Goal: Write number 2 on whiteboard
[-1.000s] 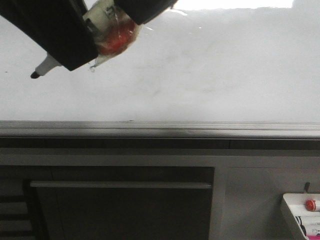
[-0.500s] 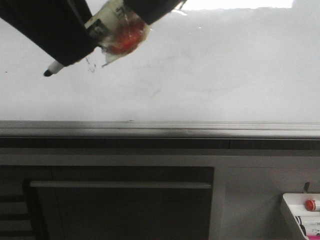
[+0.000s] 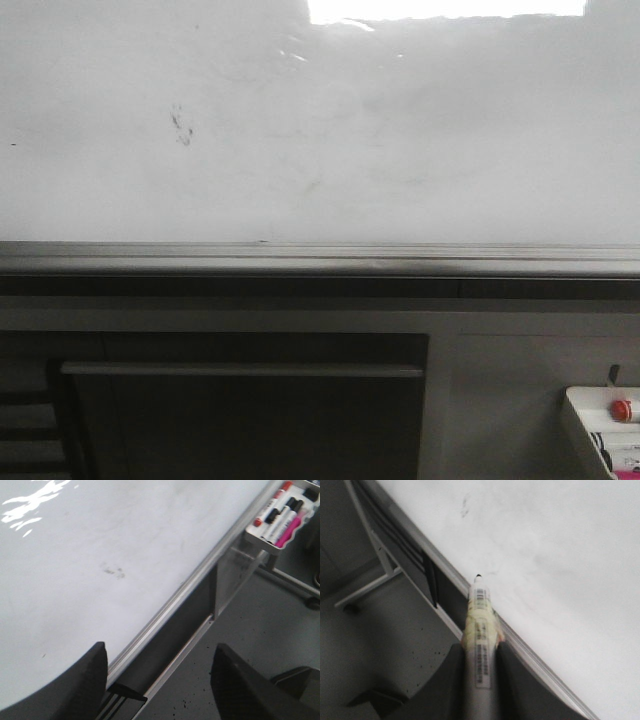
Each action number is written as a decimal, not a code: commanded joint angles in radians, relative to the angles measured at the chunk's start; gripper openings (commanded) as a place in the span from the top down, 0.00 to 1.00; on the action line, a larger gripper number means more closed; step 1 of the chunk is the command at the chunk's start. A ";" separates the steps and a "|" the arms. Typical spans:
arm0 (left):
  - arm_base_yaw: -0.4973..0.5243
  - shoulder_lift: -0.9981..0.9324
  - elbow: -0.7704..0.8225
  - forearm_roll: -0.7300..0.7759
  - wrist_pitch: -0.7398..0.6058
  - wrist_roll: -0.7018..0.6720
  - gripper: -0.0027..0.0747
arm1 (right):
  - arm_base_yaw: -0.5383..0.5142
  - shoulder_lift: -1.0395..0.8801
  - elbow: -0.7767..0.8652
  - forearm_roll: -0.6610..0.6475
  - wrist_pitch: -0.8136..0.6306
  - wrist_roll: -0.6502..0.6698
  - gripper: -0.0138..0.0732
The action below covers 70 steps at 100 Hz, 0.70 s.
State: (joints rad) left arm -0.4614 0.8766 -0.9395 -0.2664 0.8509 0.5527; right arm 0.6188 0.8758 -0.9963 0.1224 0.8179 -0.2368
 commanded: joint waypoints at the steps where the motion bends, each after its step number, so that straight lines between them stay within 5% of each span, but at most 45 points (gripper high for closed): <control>1: 0.053 -0.057 0.032 -0.028 -0.118 -0.061 0.42 | -0.024 -0.071 0.039 -0.023 -0.133 0.059 0.80; 42: 0.177 -0.114 0.151 -0.039 -0.213 -0.118 0.42 | -0.042 -0.095 0.129 0.035 -0.152 0.118 0.80; 70: 0.177 -0.114 0.151 -0.039 -0.213 -0.118 0.42 | -0.249 0.066 -0.052 0.137 0.016 0.014 0.80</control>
State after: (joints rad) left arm -0.2877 0.7647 -0.7633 -0.2811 0.7053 0.4447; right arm 0.4254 0.9052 -0.9595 0.1839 0.8416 -0.1504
